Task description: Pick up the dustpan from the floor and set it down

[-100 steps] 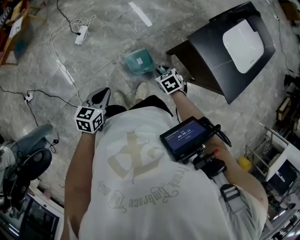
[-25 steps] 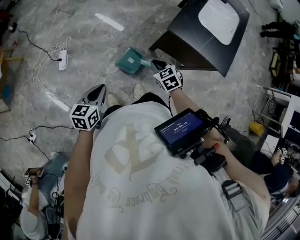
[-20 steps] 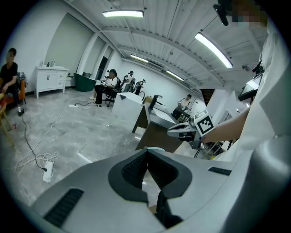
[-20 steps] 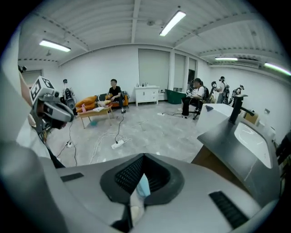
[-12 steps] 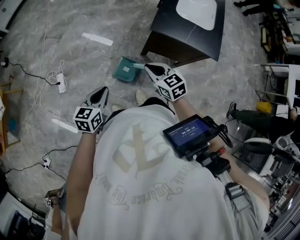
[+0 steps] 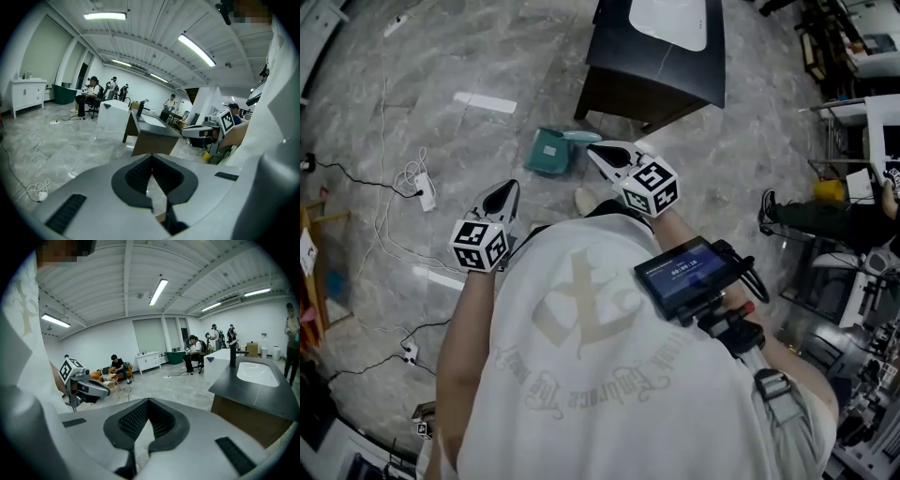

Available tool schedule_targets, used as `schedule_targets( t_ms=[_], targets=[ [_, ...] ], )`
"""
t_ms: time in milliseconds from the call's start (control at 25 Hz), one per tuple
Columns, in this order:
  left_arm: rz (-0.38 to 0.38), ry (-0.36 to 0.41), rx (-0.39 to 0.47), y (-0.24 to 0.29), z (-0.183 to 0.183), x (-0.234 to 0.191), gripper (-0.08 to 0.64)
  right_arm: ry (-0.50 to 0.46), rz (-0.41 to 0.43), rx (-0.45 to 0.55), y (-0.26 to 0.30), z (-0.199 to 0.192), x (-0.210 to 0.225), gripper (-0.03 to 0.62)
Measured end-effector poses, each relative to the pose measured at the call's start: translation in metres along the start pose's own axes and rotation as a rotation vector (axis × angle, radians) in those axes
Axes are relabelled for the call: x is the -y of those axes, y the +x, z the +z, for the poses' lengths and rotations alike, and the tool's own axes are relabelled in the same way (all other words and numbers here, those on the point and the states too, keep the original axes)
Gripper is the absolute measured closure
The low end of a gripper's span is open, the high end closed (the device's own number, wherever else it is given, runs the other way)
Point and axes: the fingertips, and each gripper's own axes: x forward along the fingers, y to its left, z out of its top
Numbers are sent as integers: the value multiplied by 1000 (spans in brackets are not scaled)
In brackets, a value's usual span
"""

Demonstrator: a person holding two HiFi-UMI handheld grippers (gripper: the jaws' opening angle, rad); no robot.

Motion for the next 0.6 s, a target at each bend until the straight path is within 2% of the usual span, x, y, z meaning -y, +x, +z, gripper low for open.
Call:
schedule_targets(
  t_ms=[320,600],
  targets=[
    [-3,11,9,-26,-17,9,549,5,-10,5,-8,-14,-28,577],
    [11,1,7,-40,-26,12,549,-11,-6,14,-9,-9,-38,577]
  ],
)
